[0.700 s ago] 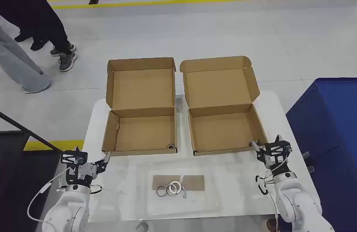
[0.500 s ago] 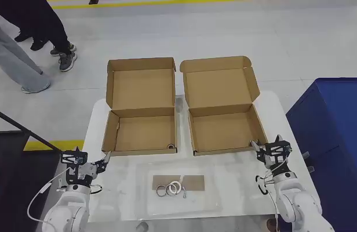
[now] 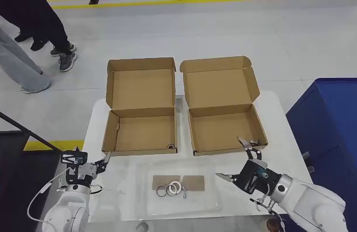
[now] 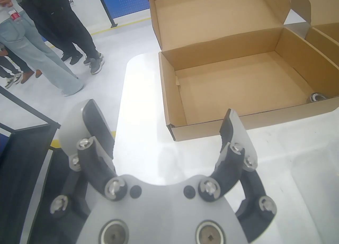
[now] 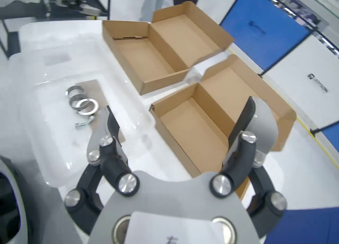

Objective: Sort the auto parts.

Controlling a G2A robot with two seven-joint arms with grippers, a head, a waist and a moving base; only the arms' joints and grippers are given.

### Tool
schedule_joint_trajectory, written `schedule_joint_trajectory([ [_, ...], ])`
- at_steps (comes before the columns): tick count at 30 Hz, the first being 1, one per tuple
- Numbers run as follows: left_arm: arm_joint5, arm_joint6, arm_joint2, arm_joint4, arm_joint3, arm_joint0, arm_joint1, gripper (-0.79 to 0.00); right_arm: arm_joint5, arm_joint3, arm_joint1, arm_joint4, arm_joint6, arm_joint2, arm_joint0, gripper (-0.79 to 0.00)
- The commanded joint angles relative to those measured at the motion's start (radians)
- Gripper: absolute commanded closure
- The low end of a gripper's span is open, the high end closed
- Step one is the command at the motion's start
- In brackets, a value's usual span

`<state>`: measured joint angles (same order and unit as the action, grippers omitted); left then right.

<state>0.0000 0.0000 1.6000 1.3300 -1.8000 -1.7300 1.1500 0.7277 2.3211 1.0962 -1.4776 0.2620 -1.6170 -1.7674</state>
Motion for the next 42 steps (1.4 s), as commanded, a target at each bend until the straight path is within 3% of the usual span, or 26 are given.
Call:
schedule_joint_trajectory([
  [1, 0.0, 0.0, 0.0, 0.0, 0.0, 0.0, 0.0, -0.785, -0.019, 0.02, 0.002, -0.017, 0.05, 0.075, 0.045, -0.785],
  [16, 0.0, 0.0, 0.0, 0.0, 0.0, 0.0, 0.0, -0.785, -0.019, 0.02, 0.002, -0.017, 0.05, 0.075, 0.045, -0.785],
  [18, 0.0, 0.0, 0.0, 0.0, 0.0, 0.0, 0.0, -0.785, 0.024, 0.012, 0.001, 0.014, 0.028, 0.095, 0.057, -0.785],
  [21, 0.0, 0.0, 0.0, 0.0, 0.0, 0.0, 0.0, -0.785, 0.262, 0.026, -0.011, -0.085, 0.135, 0.199, 0.215, -0.785],
  [22, 0.0, 0.0, 0.0, 0.0, 0.0, 0.0, 0.0, -0.785, 0.285, 0.016, -0.011, -0.083, 0.155, 0.233, 0.251, -0.785],
  [25, 0.0, 0.0, 0.0, 0.0, 0.0, 0.0, 0.0, -0.785, 0.285, -0.044, -0.018, -0.082, 0.291, 0.449, 0.432, -0.785],
  [31, 0.0, 0.0, 0.0, 0.0, 0.0, 0.0, 0.0, -0.785, 0.285, -0.229, -0.021, 0.11, 0.546, 0.797, 0.814, -0.785],
  [39, 0.0, 0.0, 0.0, 0.0, 0.0, 0.0, 0.0, -0.785, 0.285, -0.229, -0.021, 0.11, 0.546, 0.797, 0.814, -0.785],
  [42, 0.0, 0.0, 0.0, 0.0, 0.0, 0.0, 0.0, -0.785, 0.285, -0.188, -0.022, 0.068, 0.504, 0.914, 0.848, -0.785],
])
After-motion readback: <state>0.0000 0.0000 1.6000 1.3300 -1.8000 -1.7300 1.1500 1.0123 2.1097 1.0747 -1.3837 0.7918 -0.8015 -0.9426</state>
